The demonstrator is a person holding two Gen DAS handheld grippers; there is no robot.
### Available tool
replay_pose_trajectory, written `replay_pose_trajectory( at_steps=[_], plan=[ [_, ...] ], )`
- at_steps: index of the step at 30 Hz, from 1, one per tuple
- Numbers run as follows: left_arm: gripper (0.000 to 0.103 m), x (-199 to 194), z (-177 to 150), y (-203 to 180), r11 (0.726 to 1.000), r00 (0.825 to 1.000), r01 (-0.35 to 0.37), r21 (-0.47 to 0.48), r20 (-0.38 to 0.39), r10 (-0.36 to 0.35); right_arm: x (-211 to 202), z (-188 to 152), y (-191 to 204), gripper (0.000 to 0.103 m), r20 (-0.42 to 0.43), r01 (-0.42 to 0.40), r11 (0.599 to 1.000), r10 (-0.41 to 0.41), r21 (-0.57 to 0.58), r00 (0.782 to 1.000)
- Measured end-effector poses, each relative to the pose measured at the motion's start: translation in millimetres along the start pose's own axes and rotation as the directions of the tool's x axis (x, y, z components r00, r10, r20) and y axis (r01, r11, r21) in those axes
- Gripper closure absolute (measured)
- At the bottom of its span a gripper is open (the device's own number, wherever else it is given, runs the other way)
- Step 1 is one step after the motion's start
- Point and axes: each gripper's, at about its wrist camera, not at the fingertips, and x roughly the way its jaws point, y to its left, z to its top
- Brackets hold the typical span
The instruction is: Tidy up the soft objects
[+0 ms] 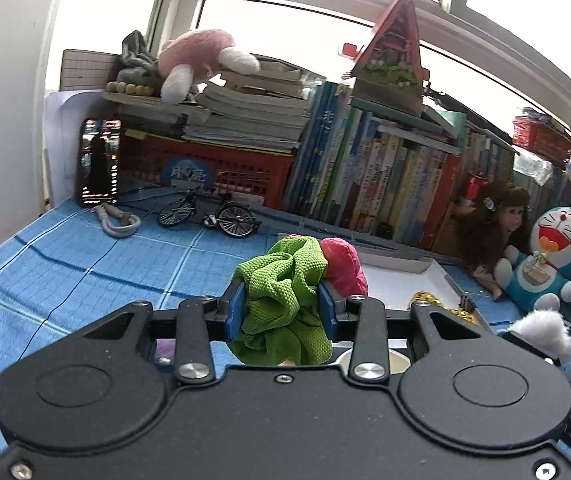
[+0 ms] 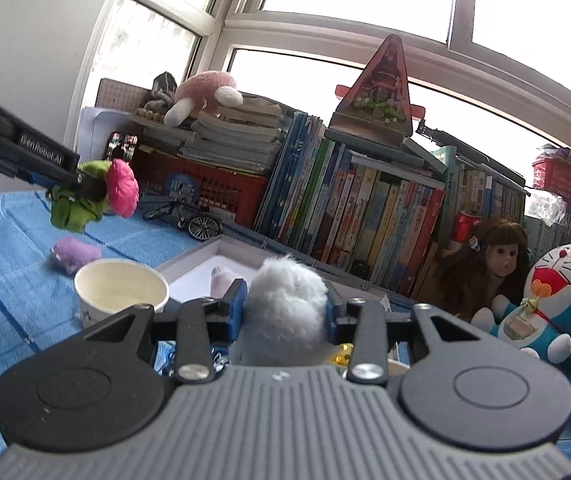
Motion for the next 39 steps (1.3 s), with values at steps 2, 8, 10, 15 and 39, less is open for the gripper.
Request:
replay_pose_trajectory(
  at_steps=[2,8,10,15,39],
  plan=[
    [0.067,1.4,4.4,-4.5,1.000,1.000,0.013,0.007,-0.006,-0.013,1.3,5.9,-6.2,0.060,-0.002,-0.007,1.000,0.007,0.023,1.000],
    [0.067,15.4,20.3,-20.7,0.998,0.998,0.049,0.032,-0.043,-0.048,15.4,26.5,-26.4,0.060,-0.024,-0.021,0.995,0.023,0.093,0.999],
    [0.067,21.8,26.5,-26.0,0.998,0.997,0.052,0.042,-0.052,-0.050,22.5,34.1,-32.8,0.060,-0.031,-0.023,0.993,0.027,0.113,0.999],
    [0.067,49.6,43.4,-28.2,0.994,0.985,0.102,-0.044,-0.135,-0.107,40.9,52.5,-46.0,0.060,-0.060,-0.045,0.986,0.055,0.159,0.997],
    [0.067,182.8,46.8,-11.1,0.930,0.884,0.052,-0.363,-0.417,-0.212,183.4,45.5,-80.0,0.059,-0.425,0.084,0.878,0.143,0.472,0.894]
  ],
)
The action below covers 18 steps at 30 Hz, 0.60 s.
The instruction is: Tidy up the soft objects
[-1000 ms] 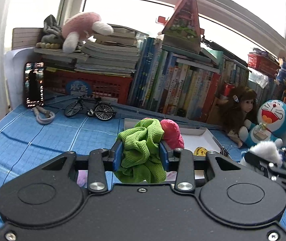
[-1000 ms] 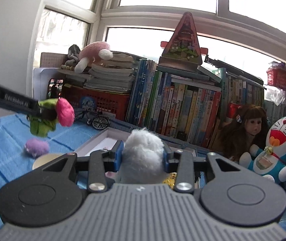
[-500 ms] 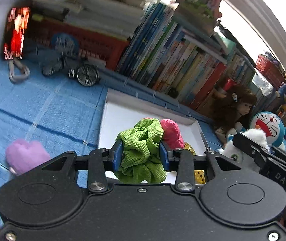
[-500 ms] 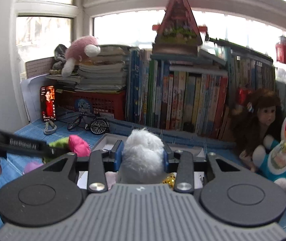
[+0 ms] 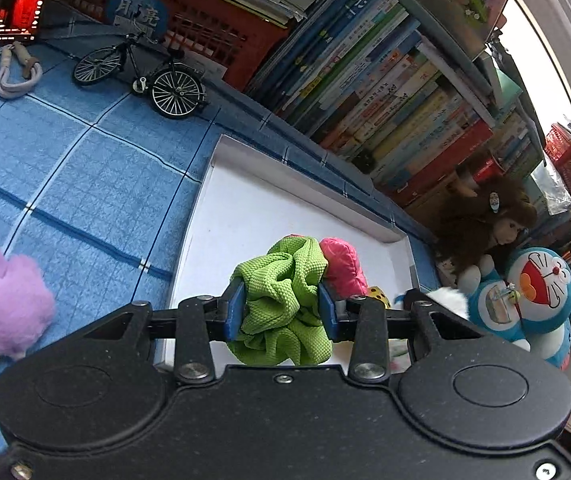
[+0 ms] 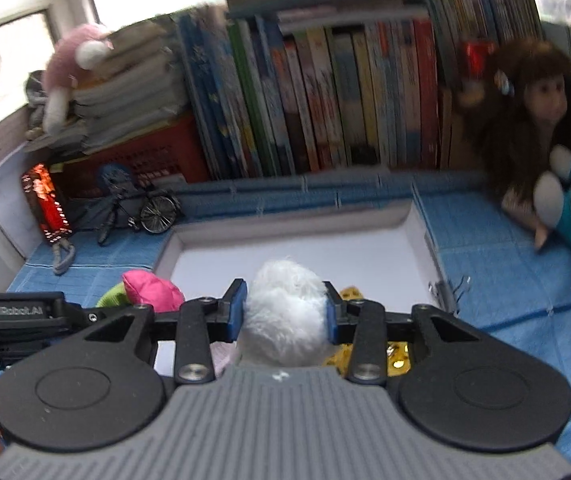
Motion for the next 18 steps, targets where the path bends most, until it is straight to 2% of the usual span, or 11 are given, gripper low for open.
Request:
replay_pose_trajectory(
  at_steps=[8,18],
  plan=[
    [0.067,23.8,8.8,8.3,1.000,0.999,-0.029,-0.010,-0.031,0.029,34.0,-1.4,6.4,0.059,-0.061,0.041,0.999,-0.040,0.007,0.997],
    [0.066,42.0,15.8,11.8,1.000,0.998,-0.019,0.004,-0.064,0.019,53.3,-4.7,9.4,0.063,-0.101,0.065,0.998,-0.065,-0.004,0.993]
  ],
)
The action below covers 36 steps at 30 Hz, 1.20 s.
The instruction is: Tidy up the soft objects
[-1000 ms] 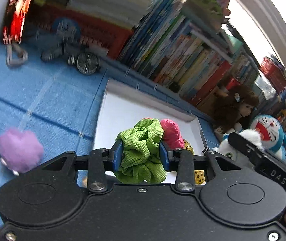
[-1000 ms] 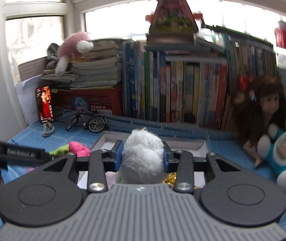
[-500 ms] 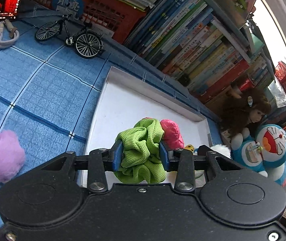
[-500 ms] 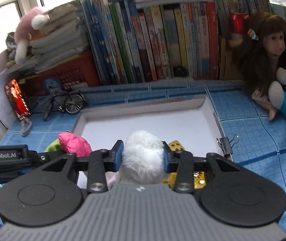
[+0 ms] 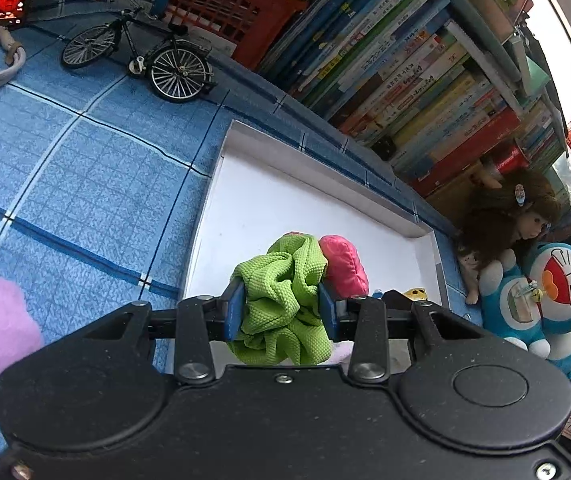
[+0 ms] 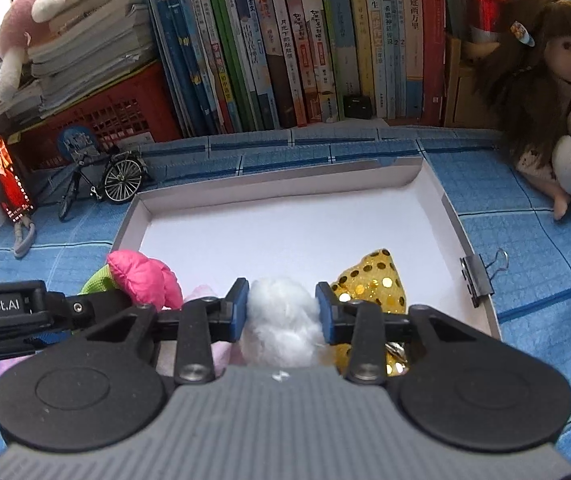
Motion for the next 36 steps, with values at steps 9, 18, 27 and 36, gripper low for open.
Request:
replay_pose_trajectory(
  at_steps=[9,18,27,36],
  plan=[
    [0.062,8.2,2.8,-1.6,0.999,0.999,0.028,0.018,-0.033,-0.027,-6.4,1.3,1.2,0.068,0.041,0.025,1.000,-0.025,-0.004,0.999],
    [0.052,8.3,3.3,-1.1,0.999,0.999,0.028,0.024,-0.042,-0.027,-5.7,1.0,0.3,0.062,0.031,0.022,1.000,-0.021,-0.005,0.999],
    [0.028,-3.2,3.3,2.2,0.999,1.000,0.020,0.038,-0.013,-0.019,-13.8,-0.9,2.1,0.048,0.041,0.020,1.000,-0.019,-0.019,0.999],
    [0.022,-24.3,-1.1,-2.2,0.997,0.999,0.036,0.066,0.022,-0.037,-33.7,-0.7,3.2,0.045,0.069,0.010,0.999,-0.008,-0.040,0.998]
  ],
)
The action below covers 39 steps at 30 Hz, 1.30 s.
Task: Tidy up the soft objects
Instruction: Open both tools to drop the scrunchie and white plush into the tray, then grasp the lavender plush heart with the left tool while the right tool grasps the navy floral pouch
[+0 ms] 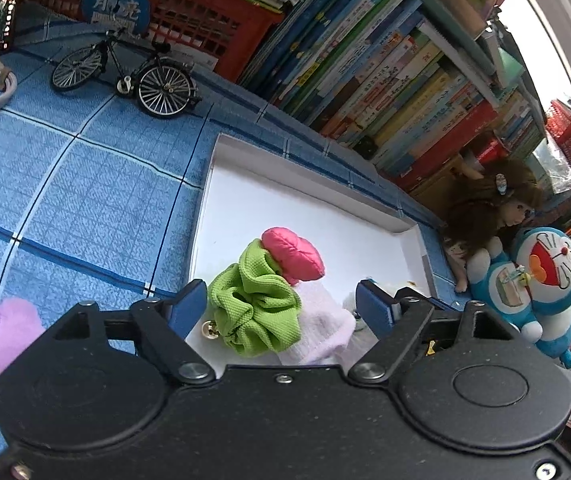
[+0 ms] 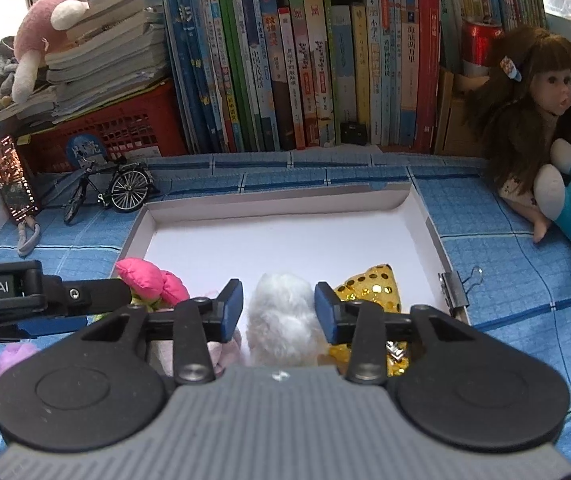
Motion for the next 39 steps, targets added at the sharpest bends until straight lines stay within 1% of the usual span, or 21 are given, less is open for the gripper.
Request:
replay_pose_trajectory(
  at_steps=[3,7,12,17,23,26,32,34,37,39],
  plan=[
    [0.021,-10.9,-3.3,-3.2,1.000,1.000,0.004,0.019,0.022,-0.005,-9.8,-0.7,0.5,0.044,0.018,-0.007,1.000,0.007,-0.006,1.000],
    [0.021,-27.1,-10.1,-8.8,0.998,0.998,-0.012,0.061,0.060,0.009,-22.7,-4.2,0.3,0.043,0.044,-0.013,1.000,0.014,-0.020,0.999],
    [0.021,-48.4,-18.1,-10.6,0.997,0.994,-0.008,0.076,0.105,0.000,-40.1,-12.1,1.2,0.042,0.072,-0.020,0.999,0.023,-0.050,0.997],
    [0.020,-69.9,-32.4,-10.5,0.996,0.986,-0.012,0.093,0.164,-0.004,-61.7,-21.1,3.2,0.040,0.112,-0.037,0.996,0.046,-0.083,0.993],
    [0.020,-93.1,-52.9,-6.4,0.994,0.978,-0.004,0.109,0.207,-0.019,-87.5,-37.7,6.0,0.037,0.160,-0.049,0.989,0.071,-0.142,0.985],
    [0.020,-106.0,-64.9,-2.6,0.991,0.971,-0.007,0.131,0.237,-0.025,-99.1,-46.8,5.0,0.035,0.174,-0.070,0.985,0.098,-0.158,0.980],
    [0.020,-130.3,-88.7,12.3,0.988,0.950,-0.023,0.152,0.310,-0.025,-120.3,-67.4,5.4,0.033,0.212,-0.080,0.974,0.126,-0.213,0.969],
    [0.019,-139.1,-98.3,17.8,0.985,0.938,-0.041,0.166,0.346,-0.020,-126.2,-73.7,6.0,0.031,0.227,-0.083,0.970,0.137,-0.230,0.964],
    [0.018,-151.1,-114.1,25.6,0.980,0.913,-0.074,0.186,0.409,-0.009,-134.4,-86.3,6.4,0.030,0.249,-0.083,0.961,0.151,-0.262,0.957],
    [0.016,-157.5,-124.1,30.8,0.977,0.899,-0.094,0.193,0.439,0.000,-137.4,-93.8,7.8,0.030,0.258,-0.079,0.957,0.154,-0.280,0.954]
  ],
)
